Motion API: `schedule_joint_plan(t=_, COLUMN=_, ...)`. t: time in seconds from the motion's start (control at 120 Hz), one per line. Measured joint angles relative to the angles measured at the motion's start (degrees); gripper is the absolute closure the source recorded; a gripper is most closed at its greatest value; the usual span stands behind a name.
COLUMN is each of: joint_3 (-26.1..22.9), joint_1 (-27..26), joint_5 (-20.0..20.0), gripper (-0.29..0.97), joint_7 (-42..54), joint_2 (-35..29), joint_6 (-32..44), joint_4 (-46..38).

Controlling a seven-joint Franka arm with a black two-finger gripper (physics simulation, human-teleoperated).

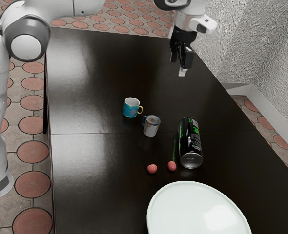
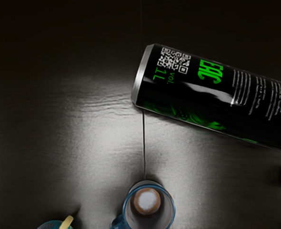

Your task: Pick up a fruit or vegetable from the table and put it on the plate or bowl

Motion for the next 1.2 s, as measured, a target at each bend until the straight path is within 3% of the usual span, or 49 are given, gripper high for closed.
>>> schedule_joint_plan(t=0.533, joint_3=0.08, joint_1=0.77, joint_5=0.7, gripper=0.0, joint_7=3.84, joint_2=-1.42, joint_6=-4.52, joint_4=0.08)
schedule_joint_plan(t=0.808, joint_3=-9.99, joint_1=-0.63, joint_5=0.34, gripper=0.0, joint_7=7.81, joint_2=-1.54, joint_6=-7.14, joint_4=-0.65)
schedule_joint_plan(t=0.942, joint_3=-11.08, joint_1=-0.54, joint_5=-0.51, gripper=0.0, joint_7=9.2, joint_2=-1.57, joint_6=-7.31, joint_4=-2.39)
schedule_joint_plan(t=1.2, joint_3=-13.12, joint_1=-0.68, joint_5=-1.67, gripper=0.0, joint_7=10.93, joint_2=-6.65, joint_6=-0.88, joint_4=-14.72)
